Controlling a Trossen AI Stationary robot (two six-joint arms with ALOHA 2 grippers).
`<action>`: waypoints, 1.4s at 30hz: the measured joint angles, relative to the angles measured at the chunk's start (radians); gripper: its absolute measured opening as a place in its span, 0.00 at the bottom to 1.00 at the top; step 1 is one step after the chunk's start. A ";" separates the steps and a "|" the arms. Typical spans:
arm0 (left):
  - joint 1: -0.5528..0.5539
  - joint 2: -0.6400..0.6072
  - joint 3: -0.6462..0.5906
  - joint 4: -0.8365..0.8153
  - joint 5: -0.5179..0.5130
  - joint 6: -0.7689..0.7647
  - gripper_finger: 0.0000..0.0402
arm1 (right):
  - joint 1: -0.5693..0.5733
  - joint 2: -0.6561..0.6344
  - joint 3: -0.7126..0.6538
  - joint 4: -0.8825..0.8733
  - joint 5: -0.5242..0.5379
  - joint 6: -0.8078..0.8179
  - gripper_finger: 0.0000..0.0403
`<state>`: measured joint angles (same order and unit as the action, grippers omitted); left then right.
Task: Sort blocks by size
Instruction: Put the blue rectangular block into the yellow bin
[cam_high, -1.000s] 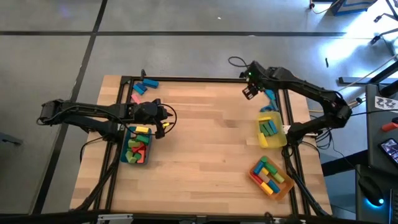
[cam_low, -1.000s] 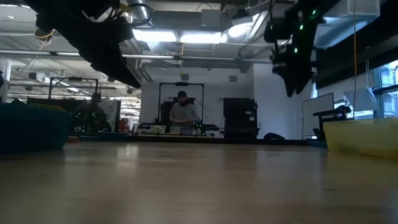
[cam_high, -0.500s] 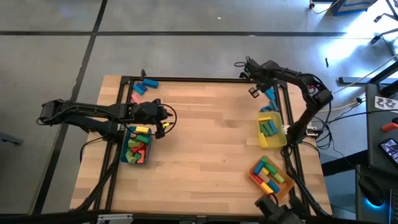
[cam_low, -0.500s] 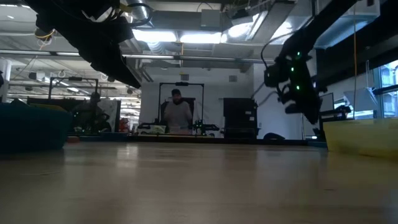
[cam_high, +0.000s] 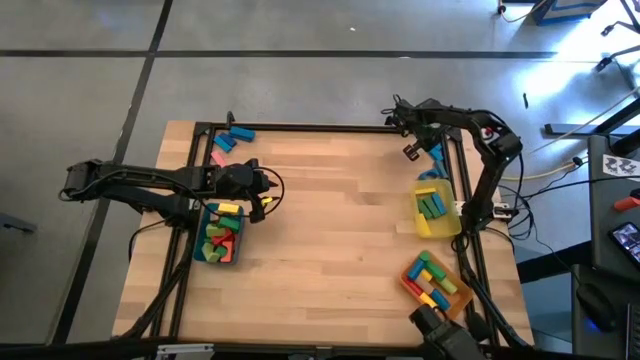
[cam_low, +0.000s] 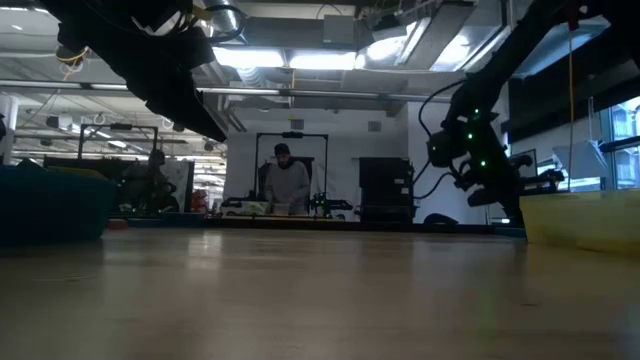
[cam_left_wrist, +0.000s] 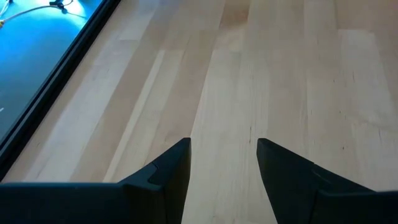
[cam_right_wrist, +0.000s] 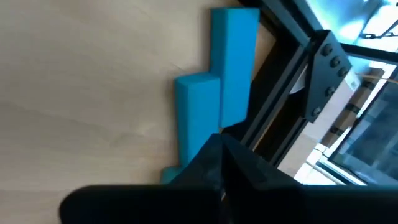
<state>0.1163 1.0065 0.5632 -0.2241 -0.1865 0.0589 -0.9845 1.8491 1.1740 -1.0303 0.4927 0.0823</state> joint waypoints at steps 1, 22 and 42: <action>0.000 0.000 0.000 0.000 0.000 0.000 0.42 | 0.002 0.005 -0.004 0.014 0.009 0.001 0.02; 0.000 0.000 0.000 0.000 0.000 0.000 0.42 | 0.003 0.040 -0.023 0.098 0.071 0.078 0.01; 0.000 0.000 0.000 -0.001 0.000 -0.001 0.42 | 0.029 0.167 0.036 0.104 0.140 0.054 0.05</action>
<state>0.1163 1.0069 0.5632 -0.2253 -0.1865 0.0580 -0.9558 2.0160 1.2104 -0.9263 0.6330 0.1365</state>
